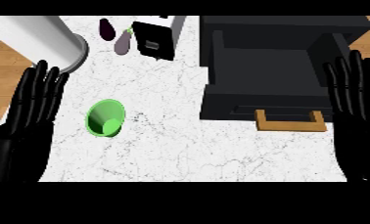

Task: Pick up the cup, place it into the drawer and close the drawer

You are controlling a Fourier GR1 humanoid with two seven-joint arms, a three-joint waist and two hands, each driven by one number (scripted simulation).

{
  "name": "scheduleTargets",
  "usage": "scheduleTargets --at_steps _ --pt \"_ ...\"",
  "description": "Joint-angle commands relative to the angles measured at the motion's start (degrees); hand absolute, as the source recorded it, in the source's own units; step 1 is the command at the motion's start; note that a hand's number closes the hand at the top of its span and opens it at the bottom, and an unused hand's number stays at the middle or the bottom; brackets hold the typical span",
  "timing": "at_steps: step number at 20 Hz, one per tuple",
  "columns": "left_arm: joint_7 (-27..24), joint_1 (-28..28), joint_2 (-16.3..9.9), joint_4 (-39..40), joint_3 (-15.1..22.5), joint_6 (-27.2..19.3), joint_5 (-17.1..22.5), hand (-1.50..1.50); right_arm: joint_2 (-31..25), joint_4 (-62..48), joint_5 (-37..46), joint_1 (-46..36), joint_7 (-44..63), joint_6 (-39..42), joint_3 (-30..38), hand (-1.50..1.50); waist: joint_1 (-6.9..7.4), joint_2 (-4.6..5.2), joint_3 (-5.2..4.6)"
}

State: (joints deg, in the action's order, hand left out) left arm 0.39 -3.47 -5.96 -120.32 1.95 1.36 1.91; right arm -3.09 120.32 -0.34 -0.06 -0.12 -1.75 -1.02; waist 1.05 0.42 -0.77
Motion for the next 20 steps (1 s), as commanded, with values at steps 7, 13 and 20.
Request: scheduleTargets --at_steps 7,13,20 --pt "9.5 2.3 5.8 3.2 12.3 -19.5 -15.0 -1.50 -5.8 -2.7 2.1 -1.7 2.0 4.2 1.3 -1.50 -1.29 -0.29 0.80" --pt "6.1 -2.6 5.9 5.7 18.3 -25.4 -15.6 -1.50 -5.7 -3.0 0.9 -3.7 3.4 4.8 3.3 -1.50 -0.95 -0.45 0.77" --pt "1.0 -2.9 4.8 11.7 9.0 -23.5 -9.7 -1.50 -7.8 -4.8 -1.2 -5.3 3.8 7.5 6.9 -1.50 -0.90 -0.41 0.76"
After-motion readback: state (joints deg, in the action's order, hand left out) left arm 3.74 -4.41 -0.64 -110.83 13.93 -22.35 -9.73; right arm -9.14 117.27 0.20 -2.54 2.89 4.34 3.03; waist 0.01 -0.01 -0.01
